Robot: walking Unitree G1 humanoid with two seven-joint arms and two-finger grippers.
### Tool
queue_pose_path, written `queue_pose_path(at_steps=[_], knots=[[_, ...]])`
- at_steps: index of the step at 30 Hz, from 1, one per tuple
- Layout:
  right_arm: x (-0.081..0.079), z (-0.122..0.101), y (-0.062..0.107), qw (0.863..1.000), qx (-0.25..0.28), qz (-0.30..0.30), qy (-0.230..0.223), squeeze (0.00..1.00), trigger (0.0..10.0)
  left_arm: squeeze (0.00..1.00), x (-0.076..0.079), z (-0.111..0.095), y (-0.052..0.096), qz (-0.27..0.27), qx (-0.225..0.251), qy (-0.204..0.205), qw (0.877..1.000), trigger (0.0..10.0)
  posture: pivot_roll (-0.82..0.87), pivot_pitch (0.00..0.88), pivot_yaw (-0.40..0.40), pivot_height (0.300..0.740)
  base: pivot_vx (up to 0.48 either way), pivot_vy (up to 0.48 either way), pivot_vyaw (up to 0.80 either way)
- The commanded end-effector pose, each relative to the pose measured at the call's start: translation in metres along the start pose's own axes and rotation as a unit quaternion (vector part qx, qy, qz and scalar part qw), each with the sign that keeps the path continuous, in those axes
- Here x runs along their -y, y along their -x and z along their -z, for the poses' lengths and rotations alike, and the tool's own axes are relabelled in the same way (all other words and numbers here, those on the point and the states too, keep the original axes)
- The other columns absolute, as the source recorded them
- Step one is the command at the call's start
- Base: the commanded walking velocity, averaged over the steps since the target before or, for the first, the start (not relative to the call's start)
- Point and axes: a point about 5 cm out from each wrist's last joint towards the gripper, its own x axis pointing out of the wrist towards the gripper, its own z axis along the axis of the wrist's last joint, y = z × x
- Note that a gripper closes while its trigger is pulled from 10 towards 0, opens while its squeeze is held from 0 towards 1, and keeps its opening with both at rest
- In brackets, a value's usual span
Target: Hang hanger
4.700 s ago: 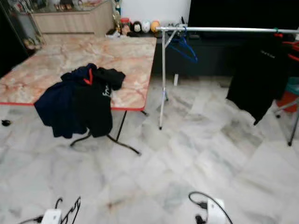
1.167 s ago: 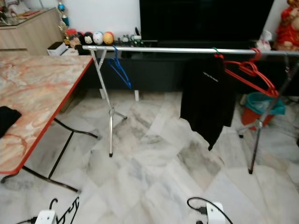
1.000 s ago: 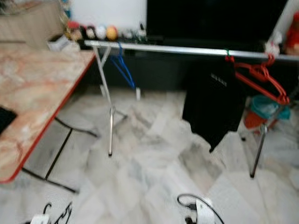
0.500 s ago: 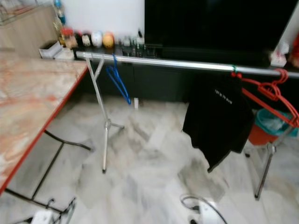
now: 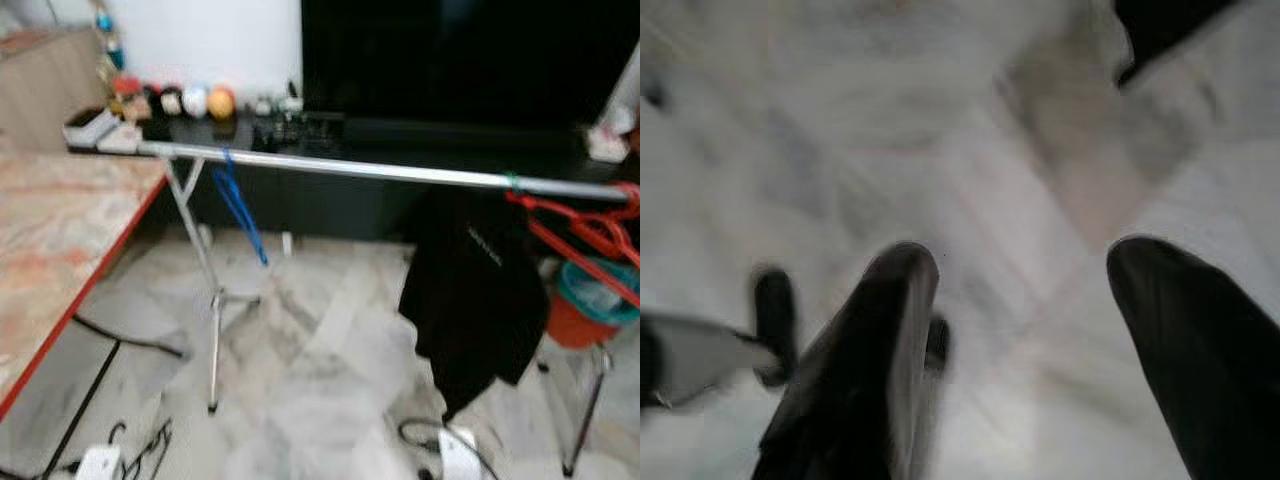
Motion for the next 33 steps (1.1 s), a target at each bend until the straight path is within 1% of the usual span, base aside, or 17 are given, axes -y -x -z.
queue_pose_path(at_steps=[1, 7, 20, 22, 33], knots=[[0.0118, 0.0059, 0.0025, 1.000, -0.010, 0.015, 0.003, 0.00, 10.0, 0.00, 0.0037, -0.0074, -0.0016, 0.005, 0.011, -0.005, 1.000, 10.0, 0.03, 0.000, 0.007, 0.740, 0.394, 0.000, 0.00], [0.0114, 0.0061, 0.0024, 1.000, -0.011, 0.015, 0.003, 0.00, 10.0, 0.00, 0.0028, -0.0076, -0.0016, 0.001, 0.010, -0.011, 1.000, 10.0, 0.03, 0.000, 0.008, 0.740, 0.353, 0.000, 0.00], [0.0119, 0.0064, 0.0026, 1.000, -0.011, 0.016, 0.002, 0.00, 10.0, 0.00, 0.0025, -0.0076, -0.0015, -0.002, 0.010, -0.014, 1.000, 10.0, 0.03, 0.000, 0.007, 0.740, 0.000, 0.000, 0.00], [0.0118, 0.0062, 0.0025, 1.000, -0.010, 0.016, 0.001, 0.00, 10.0, 0.00, 0.0024, -0.0083, -0.0015, -0.001, 0.011, -0.022, 1.000, 10.0, 0.03, 0.000, 0.007, 0.740, 0.000, -0.364, 0.00], [0.0117, 0.0055, 0.0024, 1.000, -0.010, 0.015, 0.002, 0.00, 10.0, 0.00, 0.0025, -0.0085, -0.0016, -0.002, 0.012, -0.015, 1.000, 10.0, 0.03, 0.000, 0.006, 0.740, 0.000, -0.380, 0.00]])
